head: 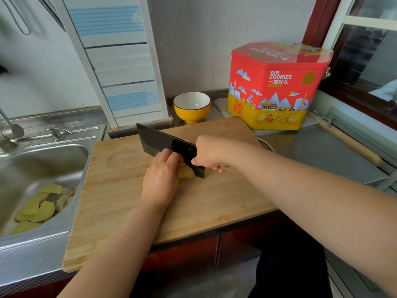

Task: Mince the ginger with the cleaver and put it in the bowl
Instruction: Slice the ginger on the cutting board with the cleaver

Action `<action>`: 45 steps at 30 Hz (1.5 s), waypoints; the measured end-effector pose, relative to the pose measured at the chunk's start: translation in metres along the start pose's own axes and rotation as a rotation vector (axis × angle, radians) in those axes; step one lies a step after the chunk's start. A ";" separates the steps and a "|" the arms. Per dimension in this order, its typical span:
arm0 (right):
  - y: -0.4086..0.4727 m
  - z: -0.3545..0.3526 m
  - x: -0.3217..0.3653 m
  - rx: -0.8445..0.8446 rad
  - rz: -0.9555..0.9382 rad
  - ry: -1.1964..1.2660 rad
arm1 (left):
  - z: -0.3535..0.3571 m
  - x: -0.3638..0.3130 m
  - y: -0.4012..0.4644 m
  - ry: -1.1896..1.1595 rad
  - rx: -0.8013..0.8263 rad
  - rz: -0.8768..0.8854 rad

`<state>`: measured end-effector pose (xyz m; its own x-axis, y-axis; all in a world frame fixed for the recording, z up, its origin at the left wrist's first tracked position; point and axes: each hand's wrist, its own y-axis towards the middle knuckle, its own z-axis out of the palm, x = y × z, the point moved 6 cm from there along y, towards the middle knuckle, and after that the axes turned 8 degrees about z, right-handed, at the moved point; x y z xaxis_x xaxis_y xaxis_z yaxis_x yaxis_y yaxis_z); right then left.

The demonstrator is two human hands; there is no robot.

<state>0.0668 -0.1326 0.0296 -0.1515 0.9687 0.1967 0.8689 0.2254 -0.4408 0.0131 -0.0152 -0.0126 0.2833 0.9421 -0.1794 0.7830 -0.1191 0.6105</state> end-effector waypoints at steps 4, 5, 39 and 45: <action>0.003 0.004 -0.004 0.001 0.006 0.024 | -0.002 -0.002 -0.001 -0.005 -0.010 0.016; 0.003 0.004 -0.006 0.001 0.004 0.037 | -0.003 -0.002 -0.001 -0.006 -0.010 0.018; -0.023 -0.028 -0.014 -0.082 -0.058 0.039 | -0.004 -0.005 -0.006 0.014 0.013 -0.004; -0.023 -0.025 -0.009 -0.097 -0.060 -0.024 | -0.002 -0.004 -0.007 0.022 0.014 -0.007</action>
<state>0.0601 -0.1491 0.0599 -0.2145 0.9562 0.1989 0.8994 0.2728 -0.3415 0.0056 -0.0174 -0.0142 0.2653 0.9497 -0.1662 0.7929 -0.1168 0.5981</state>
